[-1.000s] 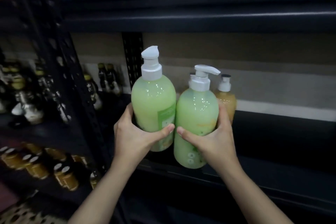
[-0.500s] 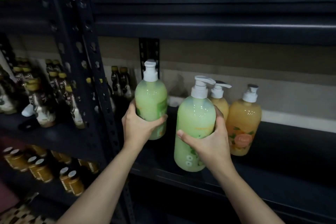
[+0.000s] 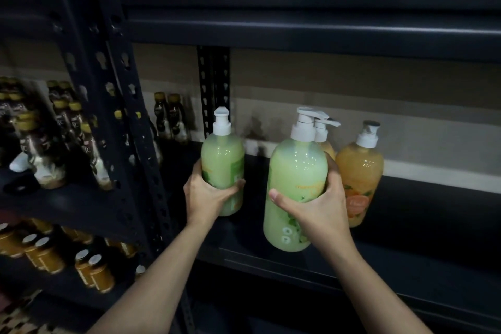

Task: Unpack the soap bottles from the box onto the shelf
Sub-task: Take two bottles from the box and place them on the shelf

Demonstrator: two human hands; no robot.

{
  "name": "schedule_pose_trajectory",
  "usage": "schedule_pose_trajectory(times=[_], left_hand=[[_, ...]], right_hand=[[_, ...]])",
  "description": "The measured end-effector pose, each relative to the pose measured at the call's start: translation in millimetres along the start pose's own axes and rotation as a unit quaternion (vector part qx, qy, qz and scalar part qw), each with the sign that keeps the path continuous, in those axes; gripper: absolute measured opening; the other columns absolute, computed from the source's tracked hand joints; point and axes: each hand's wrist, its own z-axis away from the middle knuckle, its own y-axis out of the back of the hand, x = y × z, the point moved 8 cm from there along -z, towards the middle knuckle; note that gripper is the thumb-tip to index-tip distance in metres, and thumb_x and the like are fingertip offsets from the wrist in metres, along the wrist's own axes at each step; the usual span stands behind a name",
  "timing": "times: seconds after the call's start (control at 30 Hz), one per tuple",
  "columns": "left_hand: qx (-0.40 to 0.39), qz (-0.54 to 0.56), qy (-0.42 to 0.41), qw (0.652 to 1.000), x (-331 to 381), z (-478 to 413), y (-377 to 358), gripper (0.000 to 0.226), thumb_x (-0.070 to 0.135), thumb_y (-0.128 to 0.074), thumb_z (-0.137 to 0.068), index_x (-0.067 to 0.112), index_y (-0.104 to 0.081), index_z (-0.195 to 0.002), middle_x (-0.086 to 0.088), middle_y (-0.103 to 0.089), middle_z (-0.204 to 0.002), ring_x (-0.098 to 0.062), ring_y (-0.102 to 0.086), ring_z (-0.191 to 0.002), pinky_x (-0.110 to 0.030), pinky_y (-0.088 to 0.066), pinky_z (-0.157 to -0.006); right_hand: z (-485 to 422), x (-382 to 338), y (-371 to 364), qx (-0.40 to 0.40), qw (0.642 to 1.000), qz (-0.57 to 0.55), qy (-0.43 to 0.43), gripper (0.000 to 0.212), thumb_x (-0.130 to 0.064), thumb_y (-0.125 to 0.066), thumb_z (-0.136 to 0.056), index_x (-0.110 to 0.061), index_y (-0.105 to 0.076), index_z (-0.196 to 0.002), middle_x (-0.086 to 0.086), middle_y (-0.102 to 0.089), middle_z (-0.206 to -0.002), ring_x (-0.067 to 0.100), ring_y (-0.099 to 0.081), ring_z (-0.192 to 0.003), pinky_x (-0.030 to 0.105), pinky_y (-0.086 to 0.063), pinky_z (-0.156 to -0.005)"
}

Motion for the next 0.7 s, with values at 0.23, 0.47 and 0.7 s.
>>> schedule_pose_trajectory(times=[0.23, 0.47, 0.7], left_hand=[[-0.007, -0.004, 0.007, 1.0, -6, -1, -6, 0.098, 0.05, -0.092, -0.045, 0.019, -0.053, -0.129, -0.003, -0.065, -0.111, -0.02, -0.061, -0.104, -0.035, -0.053, -0.09], [-0.025, 0.013, 0.009, 1.0, -15, -2, -6, 0.098, 0.056, -0.091, -0.045, 0.022, -0.052, -0.128, 0.001, -0.064, -0.112, -0.019, -0.062, -0.103, -0.039, -0.054, -0.09], [-0.041, 0.038, 0.02, 0.998, -26, -6, 1, 0.084, 0.041, -0.093, -0.053, 0.021, -0.052, -0.123, 0.002, -0.062, -0.109, -0.017, -0.061, -0.1, -0.032, -0.051, -0.087]], right_hand=[[0, 3, 0, 0.0, 1.0, 0.007, 0.003, 0.1, -0.033, -0.094, -0.053, -0.041, -0.037, -0.135, -0.024, -0.05, -0.12, 0.0, -0.053, -0.114, 0.036, -0.051, -0.099], [-1, 9, -7, -0.002, 1.0, 0.011, -0.005, 0.102, -0.038, -0.094, -0.051, -0.041, -0.038, -0.136, -0.021, -0.052, -0.121, 0.004, -0.055, -0.114, 0.039, -0.052, -0.097], [-32, -14, -38, -0.01, 1.0, 0.016, 0.024, 0.107, -0.036, -0.093, -0.058, -0.033, -0.03, -0.145, -0.019, -0.057, -0.11, -0.004, -0.058, -0.098, 0.024, -0.05, -0.092]])
